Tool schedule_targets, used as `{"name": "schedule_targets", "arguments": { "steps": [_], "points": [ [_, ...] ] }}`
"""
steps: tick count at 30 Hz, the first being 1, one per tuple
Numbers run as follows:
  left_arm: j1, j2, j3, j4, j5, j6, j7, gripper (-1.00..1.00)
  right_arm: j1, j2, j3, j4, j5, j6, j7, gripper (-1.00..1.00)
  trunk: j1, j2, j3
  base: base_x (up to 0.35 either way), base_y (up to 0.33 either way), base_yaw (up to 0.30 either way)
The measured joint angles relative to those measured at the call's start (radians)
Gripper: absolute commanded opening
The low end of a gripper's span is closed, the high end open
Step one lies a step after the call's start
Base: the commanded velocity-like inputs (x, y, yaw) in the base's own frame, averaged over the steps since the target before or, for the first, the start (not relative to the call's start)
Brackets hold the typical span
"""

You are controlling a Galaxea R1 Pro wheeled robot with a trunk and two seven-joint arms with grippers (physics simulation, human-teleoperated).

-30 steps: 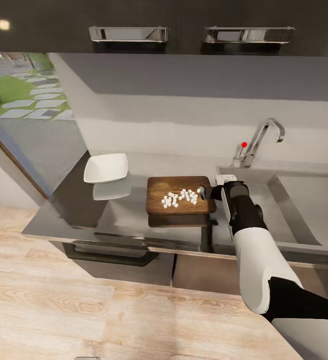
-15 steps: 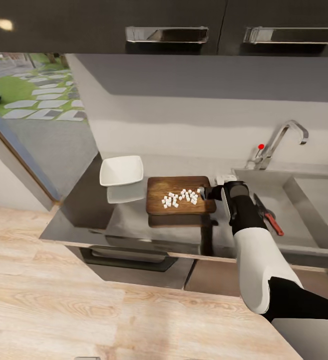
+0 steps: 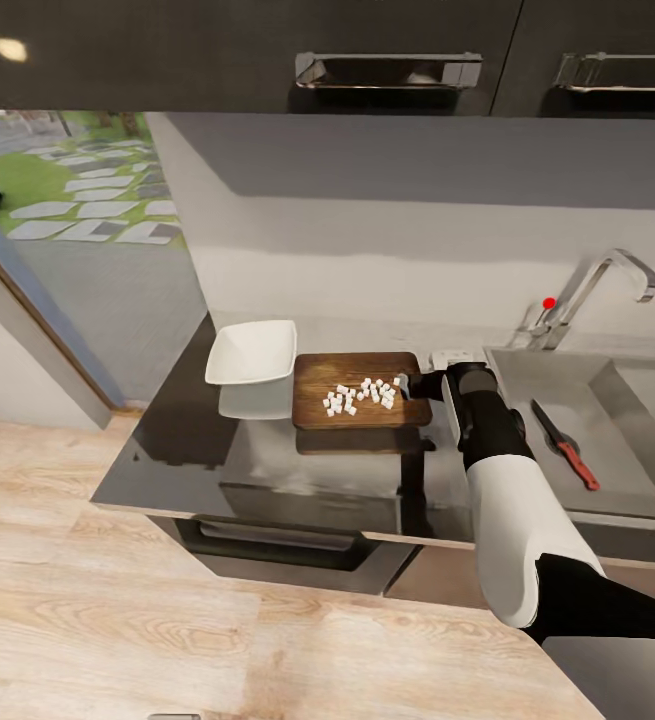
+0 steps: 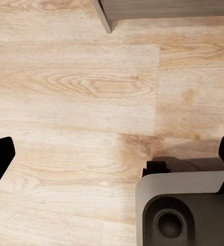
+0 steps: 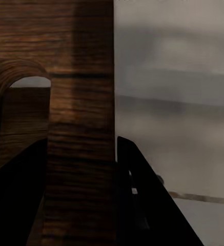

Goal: In the kitchen, take the Vidalia onion out of the sink, dice it on the chopping board with the paring knife, put the diced onion into the bowl on the countertop, then place both the paring knife and the chopping board into the sink.

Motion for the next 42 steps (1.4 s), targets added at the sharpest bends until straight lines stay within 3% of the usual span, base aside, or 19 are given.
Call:
{"name": "schedule_targets", "arguments": {
  "steps": [42],
  "points": [
    [0.000,0.000,-0.001,0.000,0.000,0.000,0.000,1.00,0.000,0.000,0.000,0.000,-0.002,0.001,0.000,-1.00,0.000,0.000,0.048,0.000,0.000,0.000]
  ]
}}
